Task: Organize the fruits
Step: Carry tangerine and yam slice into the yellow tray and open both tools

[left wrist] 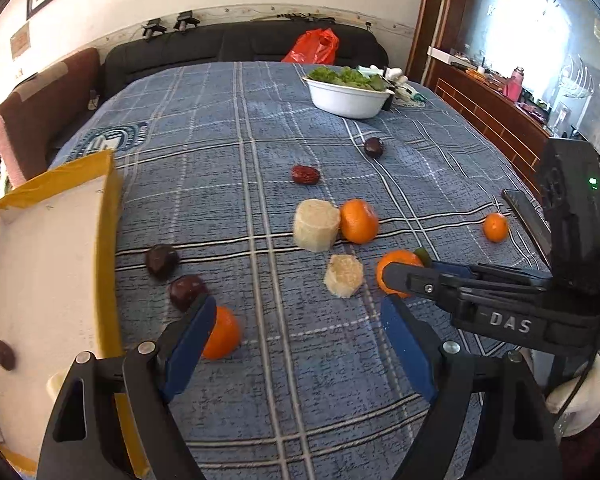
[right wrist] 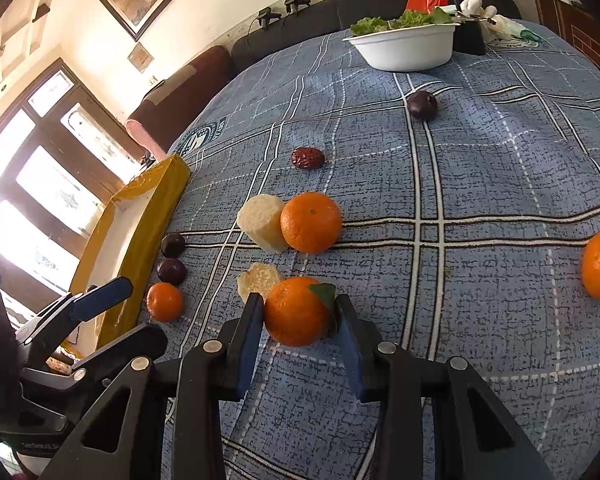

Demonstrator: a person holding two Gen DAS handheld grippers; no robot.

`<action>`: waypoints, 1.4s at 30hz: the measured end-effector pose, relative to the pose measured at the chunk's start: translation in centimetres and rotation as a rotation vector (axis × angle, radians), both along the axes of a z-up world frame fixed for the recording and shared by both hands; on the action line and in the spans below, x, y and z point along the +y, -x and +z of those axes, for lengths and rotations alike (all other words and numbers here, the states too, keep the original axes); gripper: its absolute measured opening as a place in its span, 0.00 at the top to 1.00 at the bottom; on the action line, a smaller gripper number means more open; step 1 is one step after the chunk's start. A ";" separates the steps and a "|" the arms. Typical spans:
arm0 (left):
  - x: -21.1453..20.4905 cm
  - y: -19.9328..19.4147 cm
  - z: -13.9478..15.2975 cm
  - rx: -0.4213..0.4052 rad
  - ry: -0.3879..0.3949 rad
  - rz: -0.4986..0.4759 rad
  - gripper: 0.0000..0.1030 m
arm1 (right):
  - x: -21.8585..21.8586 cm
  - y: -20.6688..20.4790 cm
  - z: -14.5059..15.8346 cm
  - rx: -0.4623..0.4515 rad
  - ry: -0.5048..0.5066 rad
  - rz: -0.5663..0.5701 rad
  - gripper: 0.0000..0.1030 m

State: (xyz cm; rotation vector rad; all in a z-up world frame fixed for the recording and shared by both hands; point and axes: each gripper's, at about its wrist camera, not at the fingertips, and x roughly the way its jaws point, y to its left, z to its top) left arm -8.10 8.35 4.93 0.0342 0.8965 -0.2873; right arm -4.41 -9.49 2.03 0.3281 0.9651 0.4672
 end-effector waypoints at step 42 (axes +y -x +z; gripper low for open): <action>23.3 5.8 1.3 -0.075 0.002 0.584 0.74 | 24.8 6.6 4.8 -0.090 0.077 0.445 0.60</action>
